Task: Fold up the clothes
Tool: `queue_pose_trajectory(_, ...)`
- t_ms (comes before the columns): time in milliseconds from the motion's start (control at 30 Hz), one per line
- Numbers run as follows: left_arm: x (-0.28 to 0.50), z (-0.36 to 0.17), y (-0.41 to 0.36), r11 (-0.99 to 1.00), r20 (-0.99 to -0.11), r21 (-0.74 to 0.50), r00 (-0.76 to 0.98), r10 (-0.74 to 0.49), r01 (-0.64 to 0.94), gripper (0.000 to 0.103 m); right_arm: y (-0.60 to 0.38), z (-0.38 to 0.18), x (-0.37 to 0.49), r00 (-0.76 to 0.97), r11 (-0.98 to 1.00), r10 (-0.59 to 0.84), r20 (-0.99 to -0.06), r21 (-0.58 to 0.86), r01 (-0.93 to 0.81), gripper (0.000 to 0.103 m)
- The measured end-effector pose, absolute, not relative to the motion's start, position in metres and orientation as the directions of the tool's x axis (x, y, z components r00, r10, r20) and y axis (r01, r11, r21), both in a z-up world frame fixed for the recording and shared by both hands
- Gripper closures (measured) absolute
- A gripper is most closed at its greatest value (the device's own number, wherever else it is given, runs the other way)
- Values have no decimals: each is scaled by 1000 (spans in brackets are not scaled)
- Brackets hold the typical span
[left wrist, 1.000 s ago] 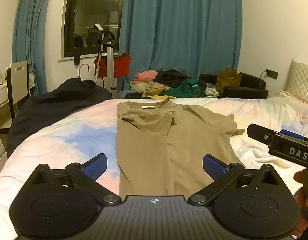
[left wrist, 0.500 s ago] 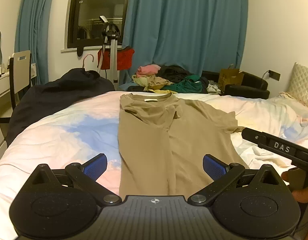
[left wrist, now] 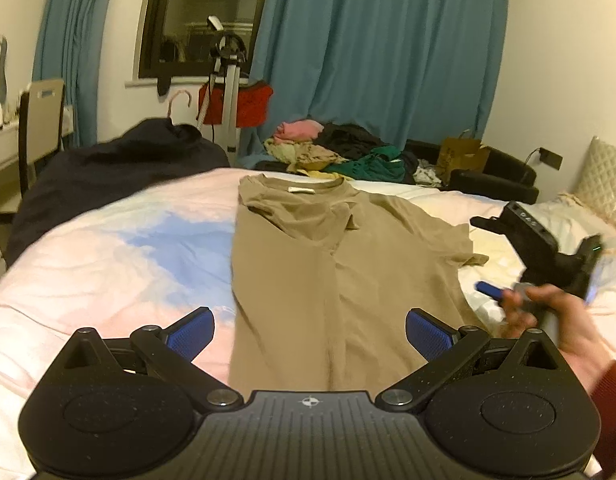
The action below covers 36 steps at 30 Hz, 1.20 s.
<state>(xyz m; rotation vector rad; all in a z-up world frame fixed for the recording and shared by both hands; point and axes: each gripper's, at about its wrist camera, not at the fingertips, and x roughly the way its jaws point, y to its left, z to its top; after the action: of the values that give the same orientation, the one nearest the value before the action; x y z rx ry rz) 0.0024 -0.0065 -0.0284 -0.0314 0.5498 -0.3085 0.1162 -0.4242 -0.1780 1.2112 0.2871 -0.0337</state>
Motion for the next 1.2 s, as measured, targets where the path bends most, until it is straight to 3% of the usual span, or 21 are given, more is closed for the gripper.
queue_pose_trajectory(167,16,-40,-15,953,-525,-90,799,-294,291,0,-446,-204,163,964,375,63,-257,901,216,5)
queue_pose_trajectory(233,25,-45,-16,949,-529,-125,790,-311,289,0,-451,-211,181,959,410,34,-282,879,244,27)
queue_pose_trajectory(567,72,-58,-12,918,-536,-281,748,-393,281,0,-462,-213,251,946,567,-164,-279,758,322,27)
queue_pose_trajectory(600,75,-59,-10,916,-536,-291,746,-395,275,0,-464,-211,256,944,578,-178,-277,747,328,40)
queue_pose_trajectory(633,78,-59,-8,914,-537,-302,744,-397,270,0,-466,-209,262,942,589,-186,-278,736,334,61)
queue_pose_trajectory(667,80,-60,-5,913,-538,-312,743,-399,264,0,-467,-206,267,935,604,-193,-298,715,353,72)
queue_pose_trajectory(700,83,-61,-3,911,-538,-323,741,-401,258,0,-468,-203,271,923,620,-200,-328,687,379,92)
queue_pose_trajectory(733,86,-61,-1,909,-539,-333,740,-403,252,0,-465,-197,273,915,651,-211,-344,649,394,96)
queue_pose_trajectory(900,90,-58,17,908,-529,-357,754,-390,219,0,-428,-134,275,912,819,-258,-318,429,381,96)
queue_pose_trajectory(1067,80,-48,51,933,-515,-336,803,-299,132,0,-361,-62,280,943,932,-219,-251,233,279,97)
queue_pose_trajectory(1200,77,-41,79,938,-503,-341,830,-243,67,0,-297,-36,295,954,972,-157,-255,130,195,97)
